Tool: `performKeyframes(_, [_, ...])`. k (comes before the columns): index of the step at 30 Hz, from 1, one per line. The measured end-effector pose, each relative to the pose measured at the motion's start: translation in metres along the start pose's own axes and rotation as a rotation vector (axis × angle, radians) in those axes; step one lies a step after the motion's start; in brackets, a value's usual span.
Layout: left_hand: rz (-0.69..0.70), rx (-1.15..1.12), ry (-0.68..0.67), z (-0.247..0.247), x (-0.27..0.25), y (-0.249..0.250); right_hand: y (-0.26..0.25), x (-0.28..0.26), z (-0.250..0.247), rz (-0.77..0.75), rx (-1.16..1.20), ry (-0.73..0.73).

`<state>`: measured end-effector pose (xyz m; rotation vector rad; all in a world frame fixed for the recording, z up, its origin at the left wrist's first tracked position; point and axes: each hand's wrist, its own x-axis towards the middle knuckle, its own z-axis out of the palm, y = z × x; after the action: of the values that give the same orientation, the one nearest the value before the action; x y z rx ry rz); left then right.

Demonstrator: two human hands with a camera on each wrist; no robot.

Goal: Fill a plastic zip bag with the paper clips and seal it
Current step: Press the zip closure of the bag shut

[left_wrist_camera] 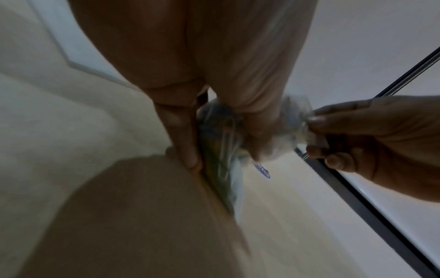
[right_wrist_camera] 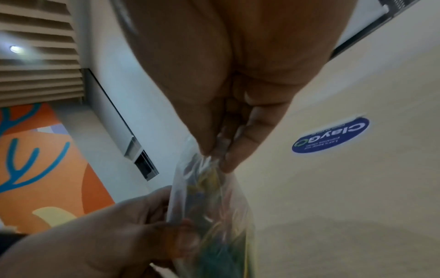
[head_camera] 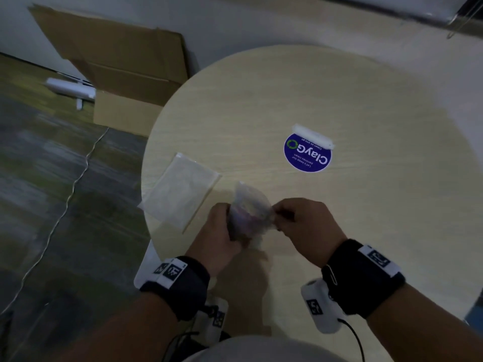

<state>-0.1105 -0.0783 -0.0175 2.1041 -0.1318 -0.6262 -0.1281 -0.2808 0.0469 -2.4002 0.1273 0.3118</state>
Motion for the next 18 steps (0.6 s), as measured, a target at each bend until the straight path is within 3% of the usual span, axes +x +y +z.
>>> performKeyframes(4, [0.032,0.13,-0.025,-0.025,0.012,0.022,0.008,0.0,-0.017,-0.017,-0.004,0.109])
performKeyframes(9, [0.104,0.0,-0.1,-0.045,0.026,0.055,0.011,0.001,-0.03,0.007,0.064,0.065])
performKeyframes(14, [0.193,-0.007,-0.02,-0.044,0.022,0.068,0.011,-0.011,-0.042,0.0,0.023,0.098])
performKeyframes(18, [0.263,-0.103,0.033,-0.052,0.008,0.07,0.007,-0.03,-0.058,-0.05,0.093,0.253])
